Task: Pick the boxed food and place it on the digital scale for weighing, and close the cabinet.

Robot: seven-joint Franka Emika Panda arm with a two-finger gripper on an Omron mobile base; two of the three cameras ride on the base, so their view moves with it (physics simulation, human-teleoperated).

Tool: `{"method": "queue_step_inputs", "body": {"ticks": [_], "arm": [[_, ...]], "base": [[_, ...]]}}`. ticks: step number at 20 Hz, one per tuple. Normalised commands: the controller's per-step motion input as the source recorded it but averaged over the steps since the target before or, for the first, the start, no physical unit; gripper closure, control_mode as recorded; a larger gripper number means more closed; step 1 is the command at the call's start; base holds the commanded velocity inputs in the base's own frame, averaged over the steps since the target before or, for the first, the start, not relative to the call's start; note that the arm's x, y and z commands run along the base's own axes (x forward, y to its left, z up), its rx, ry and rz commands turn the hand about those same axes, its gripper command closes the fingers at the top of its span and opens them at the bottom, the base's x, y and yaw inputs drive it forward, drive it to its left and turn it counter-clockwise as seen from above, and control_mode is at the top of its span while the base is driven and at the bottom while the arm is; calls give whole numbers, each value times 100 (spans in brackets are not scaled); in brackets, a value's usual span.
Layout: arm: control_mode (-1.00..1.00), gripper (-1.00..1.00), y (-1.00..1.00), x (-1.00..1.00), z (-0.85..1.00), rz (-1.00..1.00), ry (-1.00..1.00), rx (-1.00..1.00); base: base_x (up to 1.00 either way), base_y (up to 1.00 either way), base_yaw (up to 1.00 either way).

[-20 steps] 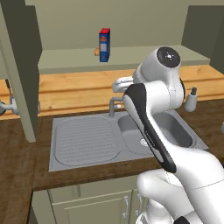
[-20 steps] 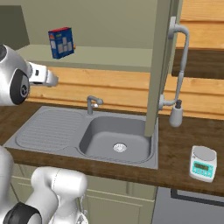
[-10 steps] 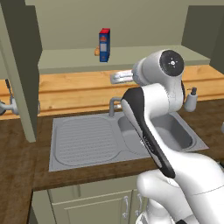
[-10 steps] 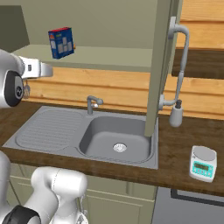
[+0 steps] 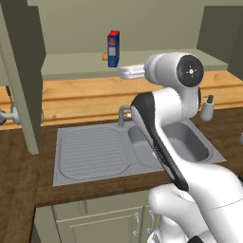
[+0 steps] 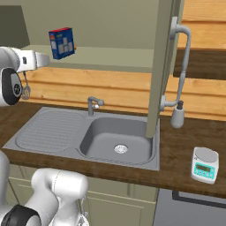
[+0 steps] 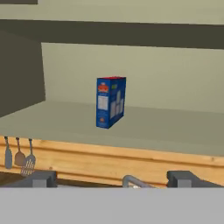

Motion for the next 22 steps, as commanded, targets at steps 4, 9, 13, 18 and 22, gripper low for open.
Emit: {"method": "queue_step_inputs", "body": {"ticks": [4, 9, 13, 18, 22], "arm": [[-100, -100, 4, 1, 23, 0, -7, 0], [-100, -100, 0, 9, 2, 0, -3, 0], [-100, -100, 1, 17, 0, 0, 0, 0], [-100, -100, 7, 25, 0, 0, 0, 0], [-100, -100, 15, 19, 1, 0, 0, 0]], "base": [[0, 0, 0], [0, 0, 0], [0, 0, 0], [0, 0, 0], [0, 0, 0]]}}
